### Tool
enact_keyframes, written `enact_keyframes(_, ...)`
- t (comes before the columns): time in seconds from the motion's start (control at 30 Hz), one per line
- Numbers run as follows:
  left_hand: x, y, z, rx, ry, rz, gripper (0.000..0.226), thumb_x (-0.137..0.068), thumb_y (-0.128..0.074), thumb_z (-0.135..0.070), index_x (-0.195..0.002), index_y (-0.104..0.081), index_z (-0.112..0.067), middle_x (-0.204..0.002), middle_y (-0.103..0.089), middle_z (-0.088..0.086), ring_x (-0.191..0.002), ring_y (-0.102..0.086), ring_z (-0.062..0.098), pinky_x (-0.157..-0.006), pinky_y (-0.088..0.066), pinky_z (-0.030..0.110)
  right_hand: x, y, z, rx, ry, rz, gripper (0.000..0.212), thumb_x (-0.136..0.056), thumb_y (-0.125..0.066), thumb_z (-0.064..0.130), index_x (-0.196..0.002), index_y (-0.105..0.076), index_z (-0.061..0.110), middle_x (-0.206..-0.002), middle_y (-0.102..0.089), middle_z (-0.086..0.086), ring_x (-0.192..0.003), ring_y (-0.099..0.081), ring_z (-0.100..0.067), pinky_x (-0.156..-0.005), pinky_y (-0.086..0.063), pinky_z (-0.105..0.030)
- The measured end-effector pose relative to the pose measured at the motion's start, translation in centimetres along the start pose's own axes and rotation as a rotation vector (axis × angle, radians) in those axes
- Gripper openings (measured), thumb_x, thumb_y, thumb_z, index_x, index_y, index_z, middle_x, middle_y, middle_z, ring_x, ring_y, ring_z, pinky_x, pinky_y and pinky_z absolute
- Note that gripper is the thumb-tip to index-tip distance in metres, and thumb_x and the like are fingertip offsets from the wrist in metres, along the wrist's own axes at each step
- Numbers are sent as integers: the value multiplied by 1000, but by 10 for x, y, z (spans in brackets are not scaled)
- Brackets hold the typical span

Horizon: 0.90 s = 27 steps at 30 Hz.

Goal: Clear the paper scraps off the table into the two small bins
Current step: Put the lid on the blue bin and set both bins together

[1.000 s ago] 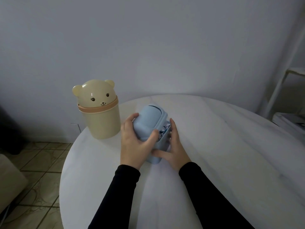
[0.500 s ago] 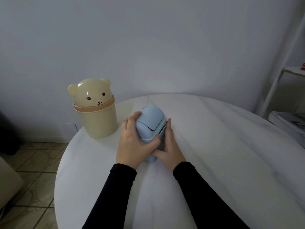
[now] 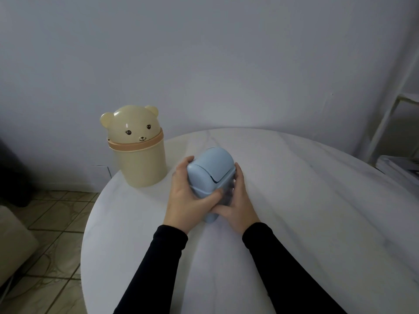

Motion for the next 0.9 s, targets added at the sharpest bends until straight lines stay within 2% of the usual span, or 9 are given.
enact_keyframes(0.23,-3,1,19,105,188,21,74,-67,-83,-24,-126,-38,-23,-117,-53,-9,-96,-51,-10,-63,-44,0,-1,-1,6,-29,60,-54,123,-44,-90,36,-145,-20,28,-140,-45,-3,-127,-50,-17,-102,-46,-47)
enact_keyframes(0.3,-3,2,22,104,186,40,79,-64,-84,-30,-129,-38,-23,-117,-53,-12,-97,-51,-12,-66,-43,-1,0,-2,10,-41,78,-72,119,-44,-89,33,-143,-23,26,-138,-47,-2,-125,-51,-16,-101,-47,-46)
enact_keyframes(0.37,-2,6,25,133,164,45,100,-55,-82,-50,-138,-32,-25,-129,-49,-13,-112,-48,-10,-86,-45,7,0,-3,14,-54,89,-86,116,-43,-89,34,-141,-26,25,-136,-48,1,-123,-52,-11,-101,-48,-42)
enact_keyframes(0.43,-2,16,28,135,143,-47,110,-53,-69,-68,-145,-25,-27,-142,-39,-11,-129,-38,1,-106,-38,26,-2,-6,18,-44,98,-104,113,-42,-89,36,-137,-29,24,-133,-48,7,-121,-52,-6,-101,-48,-38)
enact_keyframes(0.5,-3,30,32,159,111,-245,90,-66,-57,-67,-143,-32,-26,-142,-37,-10,-132,-34,5,-105,-34,26,-4,-13,19,1,101,-139,117,-43,-88,39,-140,-26,23,-135,-44,7,-126,-47,-8,-105,-44,-38)
enact_keyframes(0.57,-3,43,39,161,110,-496,56,-83,-50,-49,-133,-44,-25,-135,-42,-7,-128,-38,11,-94,-35,17,-7,-22,19,49,107,-177,123,-45,-88,42,-145,-19,21,-141,-37,4,-133,-39,-10,-110,-39,-36)
enact_keyframes(0.63,-6,52,53,108,163,-711,39,-89,-50,-26,-128,-50,-21,-130,-44,2,-124,-40,23,-97,-37,25,-11,-31,18,88,120,-227,126,-50,-89,37,-148,-13,17,-145,-30,2,-136,-32,-11,-112,-32,-27)
enact_keyframes(0.77,-17,62,81,42,292,-850,63,-78,-56,-2,-138,-38,-9,-141,-34,13,-128,-33,31,-105,-27,31,-23,-42,15,111,119,-366,126,-53,-91,29,-149,-12,12,-145,-27,0,-136,-27,-11,-104,-23,-14)
enact_keyframes(0.9,-40,68,105,43,330,-791,88,-70,-66,-16,-146,-21,-14,-150,-23,7,-137,-23,27,-112,-26,47,-39,-42,9,117,124,-485,127,-52,-92,28,-149,-12,12,-147,-27,-3,-137,-26,-15,-108,-24,-19)
Point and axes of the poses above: each hand's wrist, its own x-axis away from the middle knuckle, its own y-axis out of the back of the hand, z = x × y, the point moved 5 cm from there along -x, towards the middle knuckle
